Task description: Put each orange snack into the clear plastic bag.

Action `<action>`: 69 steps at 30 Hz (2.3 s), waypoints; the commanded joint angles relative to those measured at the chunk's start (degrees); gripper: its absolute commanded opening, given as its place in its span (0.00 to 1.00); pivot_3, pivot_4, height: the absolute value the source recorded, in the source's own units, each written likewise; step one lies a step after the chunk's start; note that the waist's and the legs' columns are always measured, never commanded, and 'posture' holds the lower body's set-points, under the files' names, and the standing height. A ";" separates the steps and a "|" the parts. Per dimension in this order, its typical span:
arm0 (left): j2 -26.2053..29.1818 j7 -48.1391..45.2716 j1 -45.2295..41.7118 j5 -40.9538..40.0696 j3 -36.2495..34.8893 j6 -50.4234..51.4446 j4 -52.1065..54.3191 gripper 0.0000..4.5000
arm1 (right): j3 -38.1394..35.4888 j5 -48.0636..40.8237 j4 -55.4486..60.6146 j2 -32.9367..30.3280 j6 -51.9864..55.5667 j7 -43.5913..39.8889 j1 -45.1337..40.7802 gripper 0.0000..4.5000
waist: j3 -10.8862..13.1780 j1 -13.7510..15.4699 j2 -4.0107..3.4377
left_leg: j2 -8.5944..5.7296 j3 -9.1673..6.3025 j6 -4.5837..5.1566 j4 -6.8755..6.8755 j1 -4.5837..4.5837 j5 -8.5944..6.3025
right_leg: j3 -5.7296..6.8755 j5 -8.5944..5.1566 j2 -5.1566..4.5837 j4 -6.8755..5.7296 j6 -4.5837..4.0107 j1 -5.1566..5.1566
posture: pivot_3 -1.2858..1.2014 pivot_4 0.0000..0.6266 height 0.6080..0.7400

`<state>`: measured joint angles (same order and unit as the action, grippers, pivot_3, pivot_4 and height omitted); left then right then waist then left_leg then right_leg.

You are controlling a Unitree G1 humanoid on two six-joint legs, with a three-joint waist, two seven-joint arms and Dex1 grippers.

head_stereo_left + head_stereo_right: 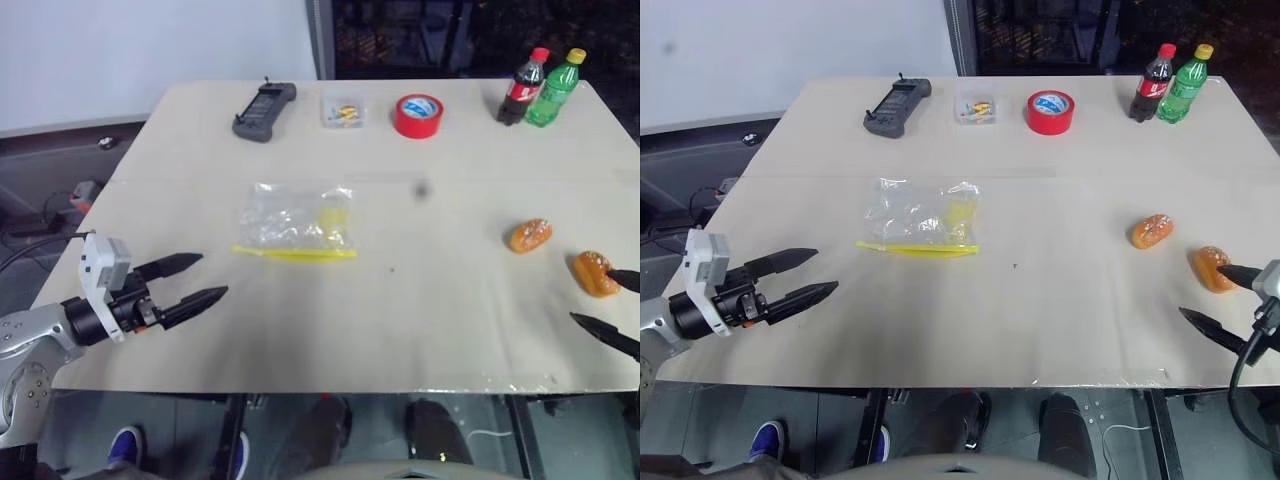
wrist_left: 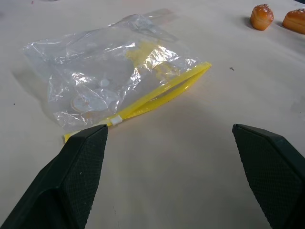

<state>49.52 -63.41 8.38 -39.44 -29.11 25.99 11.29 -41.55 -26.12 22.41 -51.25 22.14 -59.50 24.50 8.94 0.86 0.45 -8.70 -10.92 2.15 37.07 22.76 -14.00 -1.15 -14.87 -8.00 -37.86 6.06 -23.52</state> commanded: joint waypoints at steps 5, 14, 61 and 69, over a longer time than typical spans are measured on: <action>-0.21 1.80 -2.49 -1.31 -0.49 1.73 1.06 0.99 | -0.25 -2.95 4.09 -0.23 2.09 1.20 -3.08 1.00 | 0.00 -0.03 0.00 | 0.01 0.01 0.00 0.00 0.00 0.00 | 0.00 0.00 0.00 -0.01 0.00 0.00 | 0.52 0.24 1.00; -4.37 14.33 -8.36 -0.41 1.49 5.79 2.93 0.99 | 5.31 -7.58 9.29 1.79 4.72 5.48 -9.96 1.00 | 0.01 -0.02 0.05 | 0.02 0.00 -0.02 0.05 0.01 0.01 | 0.01 0.01 0.01 -0.02 0.01 0.00 | 0.52 0.24 1.00; -12.93 -27.88 -69.58 29.44 31.66 18.40 -84.56 0.99 | 26.83 -9.75 22.18 7.72 5.09 15.49 -24.53 1.00 | -0.02 -3.14 0.55 | -0.19 -0.28 -0.21 0.53 0.20 0.13 | 0.23 0.06 0.06 -0.28 0.11 -0.01 | 0.52 0.24 1.00; -14.41 -29.09 -65.19 26.94 30.84 23.89 -79.73 0.99 | 23.24 -12.24 19.34 5.96 4.12 11.49 -24.40 1.00 | -0.07 -3.06 0.59 | -0.19 -0.27 -0.21 0.58 0.15 0.13 | 0.21 0.06 0.06 -0.37 0.11 0.00 | 0.52 0.24 1.00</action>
<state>35.44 -92.37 -58.33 -12.32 1.51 47.80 -69.41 -16.82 -37.37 41.24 -44.65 27.41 -47.38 0.69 8.87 -2.20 1.05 -8.89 -11.19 1.94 37.67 22.92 -13.87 -0.95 -14.81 -7.94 -38.27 6.17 -23.52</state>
